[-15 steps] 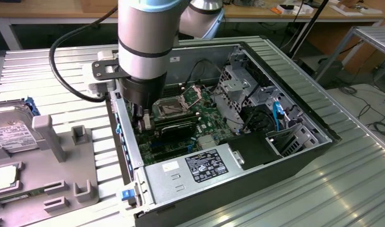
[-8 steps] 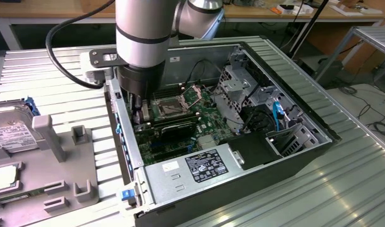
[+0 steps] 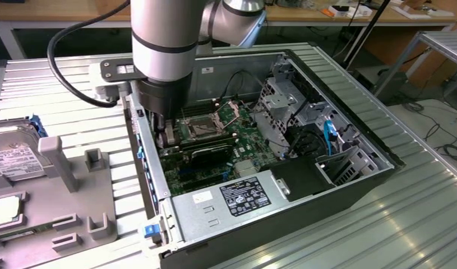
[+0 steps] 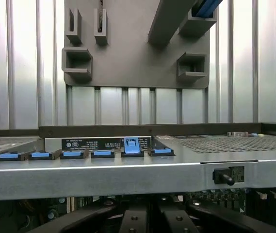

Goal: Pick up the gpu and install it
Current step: 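Press down on the gpu until it lock into place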

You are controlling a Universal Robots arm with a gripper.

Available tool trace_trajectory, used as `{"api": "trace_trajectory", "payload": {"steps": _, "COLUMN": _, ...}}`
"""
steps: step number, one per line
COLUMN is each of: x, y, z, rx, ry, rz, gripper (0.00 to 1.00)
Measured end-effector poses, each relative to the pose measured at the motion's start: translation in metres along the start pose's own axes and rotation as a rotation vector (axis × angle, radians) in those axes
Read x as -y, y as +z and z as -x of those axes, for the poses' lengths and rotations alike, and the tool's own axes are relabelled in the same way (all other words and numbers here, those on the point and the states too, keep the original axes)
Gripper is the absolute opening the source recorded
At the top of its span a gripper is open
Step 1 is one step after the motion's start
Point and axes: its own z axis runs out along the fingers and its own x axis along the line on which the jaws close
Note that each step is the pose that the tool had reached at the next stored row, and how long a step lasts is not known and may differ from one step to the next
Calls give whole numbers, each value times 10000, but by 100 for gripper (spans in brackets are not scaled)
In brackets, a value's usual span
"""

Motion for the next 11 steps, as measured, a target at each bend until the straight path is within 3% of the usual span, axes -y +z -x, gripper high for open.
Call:
{"api": "trace_trajectory", "payload": {"steps": 5, "x": -6, "y": -94, "z": 15, "rx": -28, "ry": 3, "rz": 1, "gripper": 11}}
{"api": "trace_trajectory", "payload": {"steps": 6, "x": -8, "y": -146, "z": 19, "rx": -56, "ry": 4, "rz": 0, "gripper": 11}}
{"api": "trace_trajectory", "payload": {"steps": 7, "x": -8, "y": -157, "z": 20, "rx": -81, "ry": 5, "rz": -2, "gripper": 11}}
{"api": "trace_trajectory", "payload": {"steps": 11, "x": 19, "y": -156, "z": 10, "rx": -80, "ry": 2, "rz": -1, "gripper": 11}}
